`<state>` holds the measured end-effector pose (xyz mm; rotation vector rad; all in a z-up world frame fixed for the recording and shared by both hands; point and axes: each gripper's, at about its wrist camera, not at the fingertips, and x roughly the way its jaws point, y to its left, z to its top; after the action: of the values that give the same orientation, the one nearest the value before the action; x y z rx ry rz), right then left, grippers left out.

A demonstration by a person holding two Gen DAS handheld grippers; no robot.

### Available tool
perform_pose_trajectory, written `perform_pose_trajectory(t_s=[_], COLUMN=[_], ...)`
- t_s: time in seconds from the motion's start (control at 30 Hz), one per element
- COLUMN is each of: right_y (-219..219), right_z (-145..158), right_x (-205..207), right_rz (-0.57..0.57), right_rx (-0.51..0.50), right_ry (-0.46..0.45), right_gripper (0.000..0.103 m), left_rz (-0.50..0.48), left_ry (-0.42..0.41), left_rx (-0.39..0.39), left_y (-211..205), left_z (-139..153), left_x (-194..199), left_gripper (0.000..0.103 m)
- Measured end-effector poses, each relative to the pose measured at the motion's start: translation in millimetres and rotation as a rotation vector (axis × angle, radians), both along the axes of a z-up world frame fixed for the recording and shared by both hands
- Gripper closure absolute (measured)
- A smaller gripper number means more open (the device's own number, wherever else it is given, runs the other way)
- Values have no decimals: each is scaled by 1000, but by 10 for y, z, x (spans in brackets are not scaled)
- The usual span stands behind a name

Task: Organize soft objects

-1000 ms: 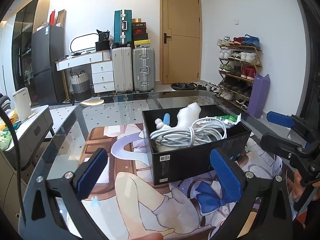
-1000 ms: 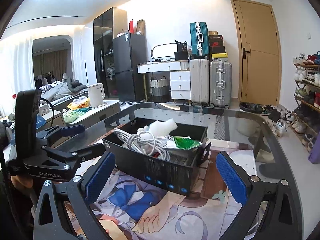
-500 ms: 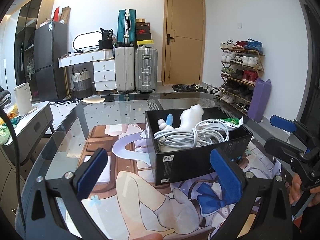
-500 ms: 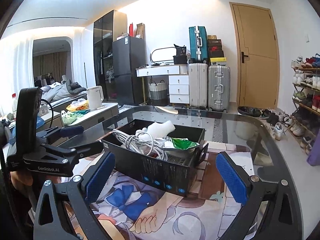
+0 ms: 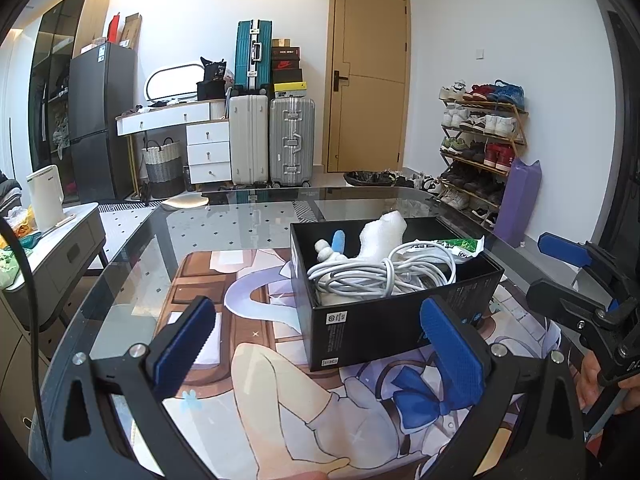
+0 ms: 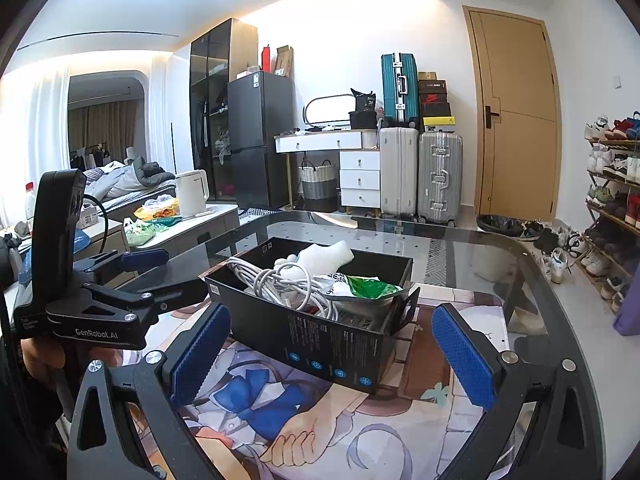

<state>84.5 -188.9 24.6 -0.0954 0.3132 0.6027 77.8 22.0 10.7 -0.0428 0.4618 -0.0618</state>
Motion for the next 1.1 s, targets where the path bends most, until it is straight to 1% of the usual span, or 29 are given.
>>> perform_pose_trajectory(t_s=[1.1], right_y=[9], right_z=[-24], right_x=[32], right_rz=[1], right_rx=[2], right_ry=[1], right_gripper=[1], left_rz=[-1], left_ry=[-4], left_rx=[1], left_y=[3], left_z=[10], left_x=[-11], left_gripper=[0])
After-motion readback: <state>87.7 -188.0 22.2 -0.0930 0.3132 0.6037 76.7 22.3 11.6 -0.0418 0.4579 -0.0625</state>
